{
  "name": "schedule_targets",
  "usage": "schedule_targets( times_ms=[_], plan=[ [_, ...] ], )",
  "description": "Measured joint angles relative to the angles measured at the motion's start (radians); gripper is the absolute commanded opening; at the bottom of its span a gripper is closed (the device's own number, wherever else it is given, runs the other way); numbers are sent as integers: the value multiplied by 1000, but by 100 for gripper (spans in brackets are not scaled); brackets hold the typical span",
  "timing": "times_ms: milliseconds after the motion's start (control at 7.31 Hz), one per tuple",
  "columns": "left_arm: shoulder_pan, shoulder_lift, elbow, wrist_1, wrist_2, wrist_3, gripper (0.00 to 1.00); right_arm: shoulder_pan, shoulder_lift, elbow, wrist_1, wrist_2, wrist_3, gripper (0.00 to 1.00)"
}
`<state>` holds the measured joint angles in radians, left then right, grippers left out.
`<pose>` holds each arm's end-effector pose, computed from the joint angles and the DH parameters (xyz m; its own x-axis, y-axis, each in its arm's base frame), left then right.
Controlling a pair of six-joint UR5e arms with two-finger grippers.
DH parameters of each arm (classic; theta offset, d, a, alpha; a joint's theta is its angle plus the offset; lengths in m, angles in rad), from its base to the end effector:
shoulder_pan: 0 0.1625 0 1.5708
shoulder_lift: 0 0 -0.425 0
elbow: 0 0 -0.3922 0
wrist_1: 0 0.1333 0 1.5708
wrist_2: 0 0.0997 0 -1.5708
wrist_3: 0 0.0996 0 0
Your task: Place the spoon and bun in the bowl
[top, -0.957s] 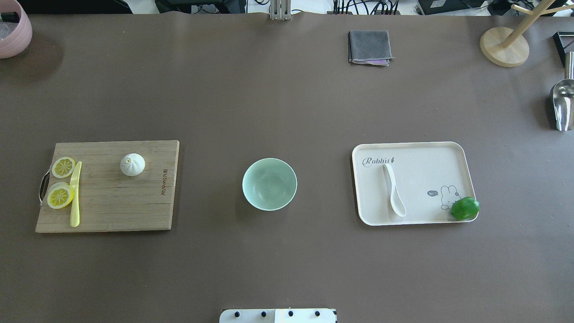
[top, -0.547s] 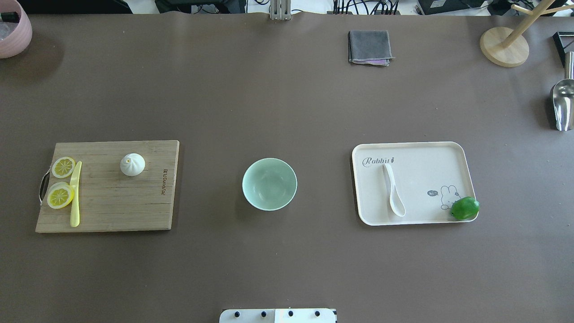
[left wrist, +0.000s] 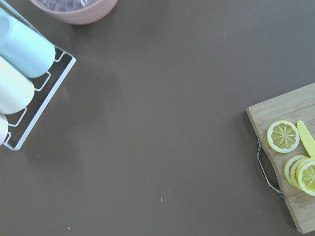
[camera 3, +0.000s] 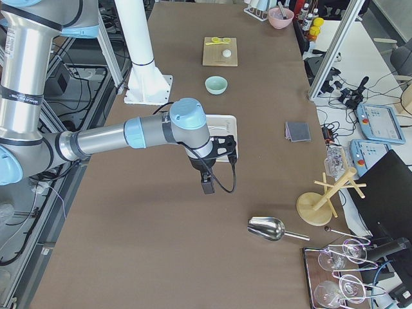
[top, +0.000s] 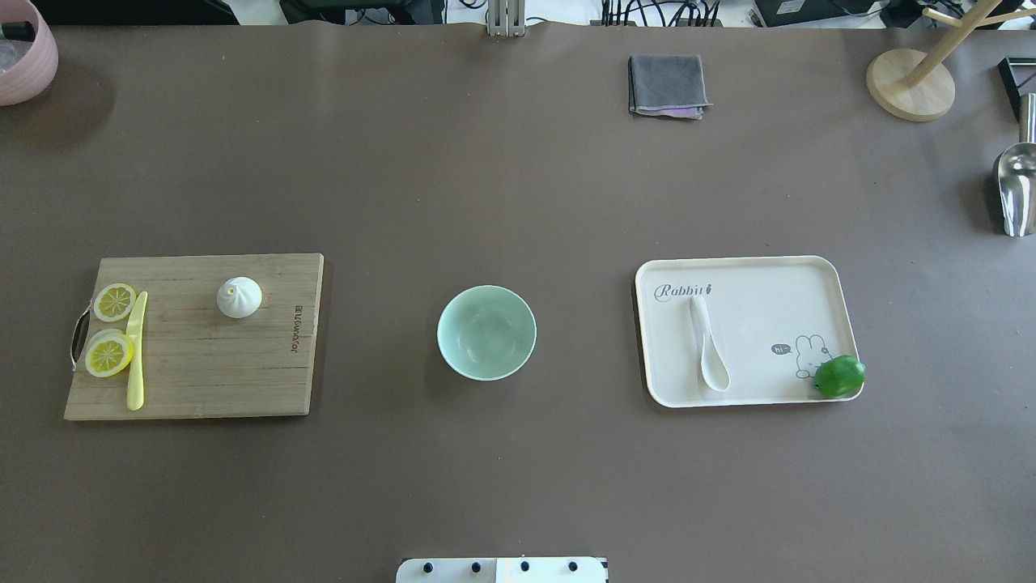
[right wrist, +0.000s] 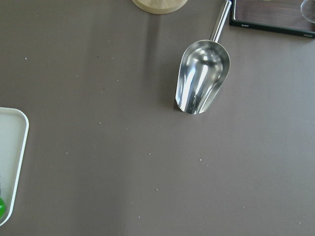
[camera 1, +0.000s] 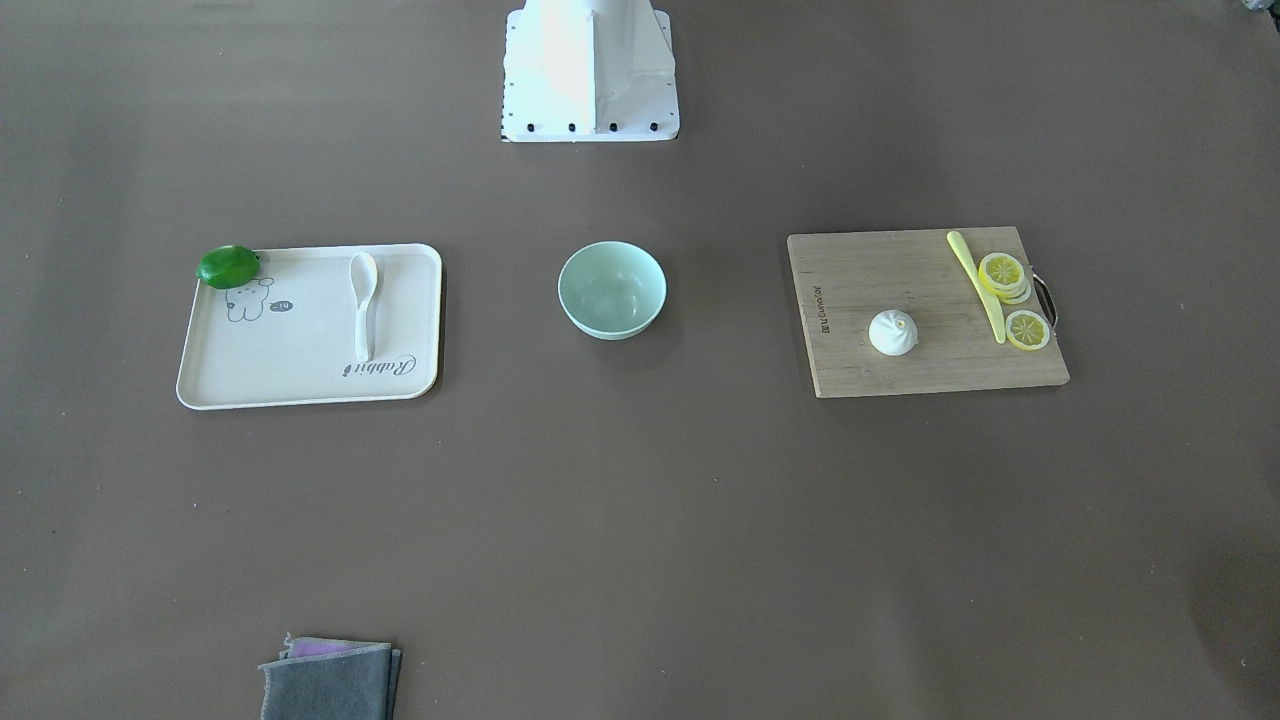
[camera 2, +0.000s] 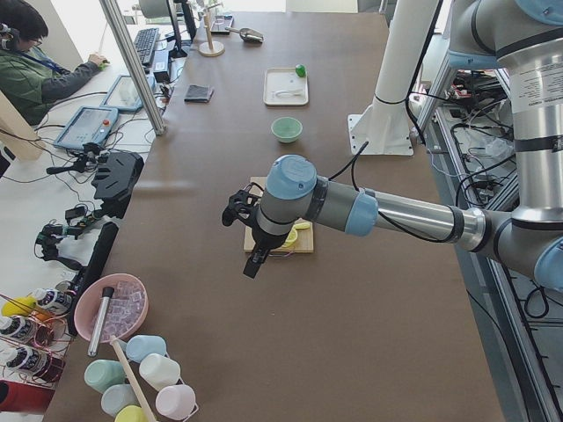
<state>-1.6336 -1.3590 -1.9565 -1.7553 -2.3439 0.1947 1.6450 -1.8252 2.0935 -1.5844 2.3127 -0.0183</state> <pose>-0.0897 -0.4105 0.5419 0.7273 0.3766 -0.5738 -0.0835 0.8783 0.4707 0.0945 -0.3802 0.5158 0.7490 -0.1328 0.6492 -0.0580 0.9628 0.2639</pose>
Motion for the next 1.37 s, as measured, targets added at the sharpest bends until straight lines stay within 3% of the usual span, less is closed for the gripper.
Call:
schedule_targets(
  times_ms=[274, 957, 1368],
  plan=[
    [-1, -31, 82, -185, 6, -47, 99, 16, 4, 6, 27, 34, -2, 100],
    [2, -32, 142, -412, -2, -192, 99, 33, -1, -4, 199, 82, 10, 100],
    [47, -87, 148, -453, -1, -235, 99, -49, 104, 5, 209, 138, 163, 100]
  ],
)
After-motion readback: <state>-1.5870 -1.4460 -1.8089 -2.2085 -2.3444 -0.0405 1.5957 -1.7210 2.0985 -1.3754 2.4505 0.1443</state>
